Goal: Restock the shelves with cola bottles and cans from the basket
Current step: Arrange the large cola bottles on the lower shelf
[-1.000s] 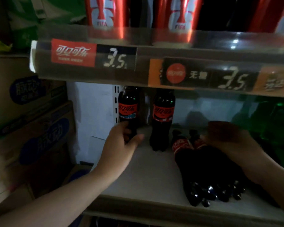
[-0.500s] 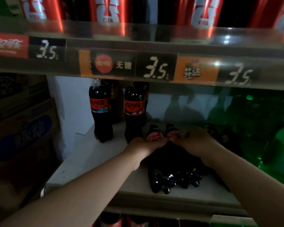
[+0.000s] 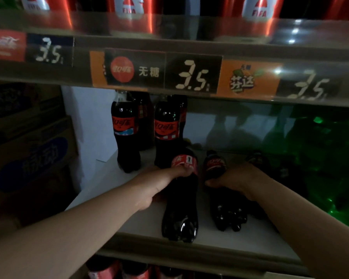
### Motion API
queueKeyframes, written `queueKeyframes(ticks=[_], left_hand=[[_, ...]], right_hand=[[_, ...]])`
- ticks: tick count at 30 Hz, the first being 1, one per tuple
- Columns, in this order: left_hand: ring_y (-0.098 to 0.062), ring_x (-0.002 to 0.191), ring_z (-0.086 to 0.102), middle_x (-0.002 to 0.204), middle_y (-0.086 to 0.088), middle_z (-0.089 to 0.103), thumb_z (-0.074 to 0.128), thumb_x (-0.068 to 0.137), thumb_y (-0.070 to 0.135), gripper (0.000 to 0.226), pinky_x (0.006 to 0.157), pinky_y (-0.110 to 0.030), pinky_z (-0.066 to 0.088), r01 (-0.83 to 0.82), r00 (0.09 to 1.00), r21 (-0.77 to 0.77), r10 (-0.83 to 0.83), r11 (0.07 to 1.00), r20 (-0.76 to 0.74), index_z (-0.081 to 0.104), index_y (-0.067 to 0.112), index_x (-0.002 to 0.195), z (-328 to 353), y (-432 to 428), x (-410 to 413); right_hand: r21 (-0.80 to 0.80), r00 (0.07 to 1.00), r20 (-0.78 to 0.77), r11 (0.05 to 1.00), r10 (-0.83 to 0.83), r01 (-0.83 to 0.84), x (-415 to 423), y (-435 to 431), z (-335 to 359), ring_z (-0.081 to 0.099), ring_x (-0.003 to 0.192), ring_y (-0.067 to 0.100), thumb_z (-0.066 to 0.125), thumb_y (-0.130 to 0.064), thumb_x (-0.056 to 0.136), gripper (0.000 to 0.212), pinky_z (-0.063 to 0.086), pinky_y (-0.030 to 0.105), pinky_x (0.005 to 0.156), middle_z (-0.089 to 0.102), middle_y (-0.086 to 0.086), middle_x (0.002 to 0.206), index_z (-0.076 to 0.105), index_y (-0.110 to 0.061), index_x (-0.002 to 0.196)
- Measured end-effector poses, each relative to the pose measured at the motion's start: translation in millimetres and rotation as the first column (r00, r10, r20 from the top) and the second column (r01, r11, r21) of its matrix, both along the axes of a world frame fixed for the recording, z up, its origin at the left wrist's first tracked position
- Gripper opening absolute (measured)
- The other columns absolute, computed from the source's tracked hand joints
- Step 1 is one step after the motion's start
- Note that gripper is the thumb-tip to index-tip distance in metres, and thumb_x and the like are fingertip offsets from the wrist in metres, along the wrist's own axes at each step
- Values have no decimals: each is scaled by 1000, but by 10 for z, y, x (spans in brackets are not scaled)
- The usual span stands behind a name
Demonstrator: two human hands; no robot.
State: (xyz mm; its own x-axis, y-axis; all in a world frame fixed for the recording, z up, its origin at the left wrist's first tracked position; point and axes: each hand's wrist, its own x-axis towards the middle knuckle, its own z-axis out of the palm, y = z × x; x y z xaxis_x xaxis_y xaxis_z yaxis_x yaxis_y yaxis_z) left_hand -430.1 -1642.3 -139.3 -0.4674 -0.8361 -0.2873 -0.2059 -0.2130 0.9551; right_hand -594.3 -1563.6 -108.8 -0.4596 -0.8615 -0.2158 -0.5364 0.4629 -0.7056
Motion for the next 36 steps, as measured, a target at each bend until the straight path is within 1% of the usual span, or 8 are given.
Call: queueKeyframes(ticks=[2,6,9,11,16,21,27,36], left_hand=[[-21,94,70,98,-4,75,86,62,39,55,92,-38,53,25,1000,-8,-25,1000,6,66,18,109,36,0,42],[-19,93,71,92,0,77,85,62,40,48,90,-37,53,57,998,-23,-58,998,-25,68,22,104,65,23,83],[-16,92,72,91,2,77,81,68,37,41,89,-34,53,90,993,-41,-93,995,-75,69,22,104,75,38,130],[-14,93,71,94,3,76,79,70,36,39,91,-34,52,113,988,-78,-120,991,-101,69,22,105,95,52,160],[-4,95,69,100,10,75,77,61,36,44,89,-27,50,107,970,-280,-162,954,-183,69,28,104,188,146,169],[4,101,64,107,19,70,80,60,37,58,85,-19,51,26,963,-471,-148,882,-225,62,32,115,133,249,68],[5,105,62,113,20,68,79,63,32,62,84,-10,49,44,953,-562,-202,826,-224,55,33,121,14,343,50],[4,103,64,108,22,69,79,55,26,64,81,-14,52,9,940,-494,-175,870,-292,53,35,113,-78,345,114]], right_hand=[[19,996,84,1000,4,-6,-1,-46,18,53,125,30,73,-9,82,53,45,31,98,56,14,135,53,-3,131],[-31,962,236,988,-141,153,20,-65,-40,60,108,30,72,4,76,48,48,37,97,61,21,125,59,4,122],[-128,924,286,945,-256,301,51,19,-118,68,82,34,80,5,62,28,57,47,81,70,18,88,68,1,86],[-253,916,318,909,-245,331,72,131,-119,67,71,28,79,6,66,24,57,38,68,68,11,76,62,-11,71],[-511,956,269,824,-116,244,86,459,-147,65,84,10,78,-6,75,33,46,22,66,71,-4,92,64,-24,100],[-602,993,61,791,-97,115,81,663,-283,54,98,-12,84,-23,66,79,38,9,78,57,-27,106,41,-37,131],[-606,999,33,794,-29,43,15,838,-418,56,116,-3,78,-48,48,100,45,28,99,60,-16,124,39,-30,138],[-627,999,32,778,-33,46,50,861,-463,60,109,0,80,-43,46,94,48,32,97,65,-15,114,46,-28,132]])
